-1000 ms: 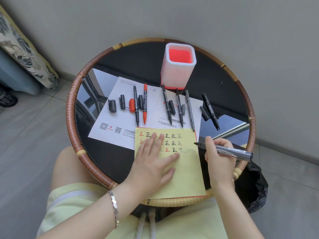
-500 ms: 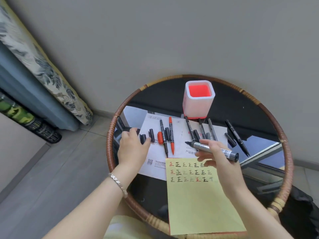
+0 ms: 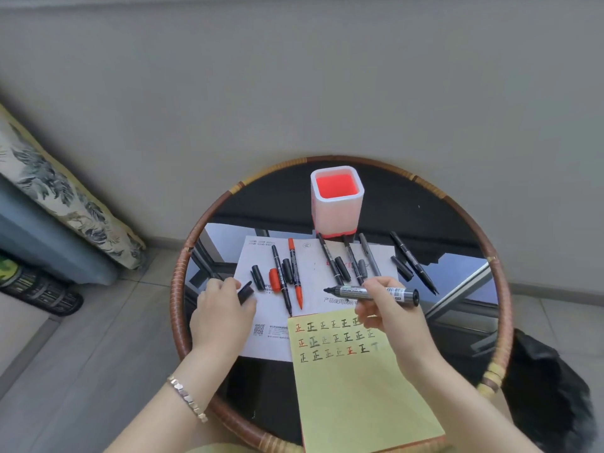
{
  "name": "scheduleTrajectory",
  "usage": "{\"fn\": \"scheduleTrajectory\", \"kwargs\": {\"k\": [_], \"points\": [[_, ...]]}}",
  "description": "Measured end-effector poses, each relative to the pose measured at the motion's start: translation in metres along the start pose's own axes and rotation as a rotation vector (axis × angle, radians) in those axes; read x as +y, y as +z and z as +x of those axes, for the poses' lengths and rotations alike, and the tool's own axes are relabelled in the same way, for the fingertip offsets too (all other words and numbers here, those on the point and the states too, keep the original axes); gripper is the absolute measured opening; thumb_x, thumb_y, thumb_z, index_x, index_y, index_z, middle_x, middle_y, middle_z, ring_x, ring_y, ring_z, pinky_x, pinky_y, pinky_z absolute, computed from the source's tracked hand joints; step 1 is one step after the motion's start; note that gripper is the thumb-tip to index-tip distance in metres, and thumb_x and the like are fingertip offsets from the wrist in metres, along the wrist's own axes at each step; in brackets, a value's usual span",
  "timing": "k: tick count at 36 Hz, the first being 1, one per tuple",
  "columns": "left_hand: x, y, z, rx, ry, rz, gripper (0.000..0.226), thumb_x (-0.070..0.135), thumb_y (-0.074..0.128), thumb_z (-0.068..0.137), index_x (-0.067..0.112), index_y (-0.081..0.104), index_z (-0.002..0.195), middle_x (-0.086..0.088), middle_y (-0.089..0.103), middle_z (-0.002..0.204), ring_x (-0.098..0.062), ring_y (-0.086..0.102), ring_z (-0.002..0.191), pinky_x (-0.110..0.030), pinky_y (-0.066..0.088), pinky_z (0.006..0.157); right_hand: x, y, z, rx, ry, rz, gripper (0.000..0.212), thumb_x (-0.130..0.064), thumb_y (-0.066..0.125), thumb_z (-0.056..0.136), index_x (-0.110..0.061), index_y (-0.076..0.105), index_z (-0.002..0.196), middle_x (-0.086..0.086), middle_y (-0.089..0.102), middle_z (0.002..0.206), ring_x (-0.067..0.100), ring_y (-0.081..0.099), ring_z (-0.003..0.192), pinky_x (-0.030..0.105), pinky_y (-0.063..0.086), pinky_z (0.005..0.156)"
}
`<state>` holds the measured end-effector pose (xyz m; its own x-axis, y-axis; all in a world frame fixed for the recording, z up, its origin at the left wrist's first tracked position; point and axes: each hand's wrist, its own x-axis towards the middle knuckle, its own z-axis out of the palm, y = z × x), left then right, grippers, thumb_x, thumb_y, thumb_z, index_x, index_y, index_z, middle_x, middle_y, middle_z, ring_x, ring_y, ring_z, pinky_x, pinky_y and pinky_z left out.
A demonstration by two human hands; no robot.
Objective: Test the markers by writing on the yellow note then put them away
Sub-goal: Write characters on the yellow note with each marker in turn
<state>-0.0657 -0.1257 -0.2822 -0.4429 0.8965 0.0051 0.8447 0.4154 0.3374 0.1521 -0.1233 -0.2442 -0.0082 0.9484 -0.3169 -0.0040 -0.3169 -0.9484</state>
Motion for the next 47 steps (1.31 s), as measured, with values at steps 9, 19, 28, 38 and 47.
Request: {"fn": "scheduleTrajectory", "kwargs": {"k": [9, 19, 28, 38, 47], "points": [[-0.017, 0.006, -0.002, -0.021, 0.039, 0.016, 0.028, 0.030, 0.052, 0.092, 0.020, 0.059, 0.117, 0.000, 0.056, 0.109, -0.016, 0.048, 0.102, -0.025, 0.044, 0.072, -0.002, -0.002, -0.002, -0.015, -0.026, 0.004, 0.016, -0.021, 0.051, 0.092, -0.012, 0.058, 0.082, 0.000, 0.062, 0.059, 0.015, 0.056, 0.060, 0.029, 0.047, 0.065], [0.031, -0.035, -0.044, -0.134, 0.051, -0.725, 0.009, 0.020, 0.053, 0.092, 0.028, 0.050, 0.092, 0.013, 0.063, 0.093, -0.005, 0.061, 0.087, -0.023, 0.049, 0.073, -0.007, -0.013, -0.009, -0.078, -0.101, 0.111, 0.019, -0.028, 0.056, 0.084, -0.011, 0.066, 0.081, 0.007, 0.067, 0.063, 0.016, 0.059, 0.060, 0.026, 0.047, 0.058], [0.055, -0.047, -0.068, -0.326, 0.188, -0.762, 0.014, 0.022, 0.056, 0.090, 0.036, 0.053, 0.090, 0.015, 0.064, 0.091, 0.000, 0.060, 0.085, -0.025, 0.053, 0.077, -0.017, -0.033, -0.018, -0.091, -0.079, 0.302, 0.038, -0.039, 0.043, 0.076, -0.008, 0.065, 0.071, 0.005, 0.061, 0.056, 0.013, 0.056, 0.051, 0.027, 0.047, 0.055], [0.064, -0.046, -0.075, -0.413, 0.311, -0.795, 0.016, 0.019, 0.059, 0.087, 0.035, 0.058, 0.091, 0.020, 0.062, 0.091, -0.001, 0.058, 0.088, -0.024, 0.049, 0.076, -0.016, -0.039, -0.020, -0.105, -0.083, 0.276, 0.038, -0.036, 0.043, 0.076, -0.013, 0.068, 0.060, 0.005, 0.061, 0.051, 0.013, 0.056, 0.047, 0.022, 0.049, 0.048], [0.072, -0.044, -0.083, -0.409, 0.539, -0.634, 0.006, 0.045, 0.040, 0.085, 0.047, 0.042, 0.091, 0.019, 0.054, 0.091, 0.004, 0.049, 0.091, -0.006, 0.039, 0.073, -0.020, -0.034, -0.024, -0.072, -0.105, 0.294, 0.035, -0.022, 0.047, 0.078, -0.014, 0.063, 0.048, 0.003, 0.050, 0.039, 0.012, 0.046, 0.036, 0.020, 0.040, 0.039]]}}
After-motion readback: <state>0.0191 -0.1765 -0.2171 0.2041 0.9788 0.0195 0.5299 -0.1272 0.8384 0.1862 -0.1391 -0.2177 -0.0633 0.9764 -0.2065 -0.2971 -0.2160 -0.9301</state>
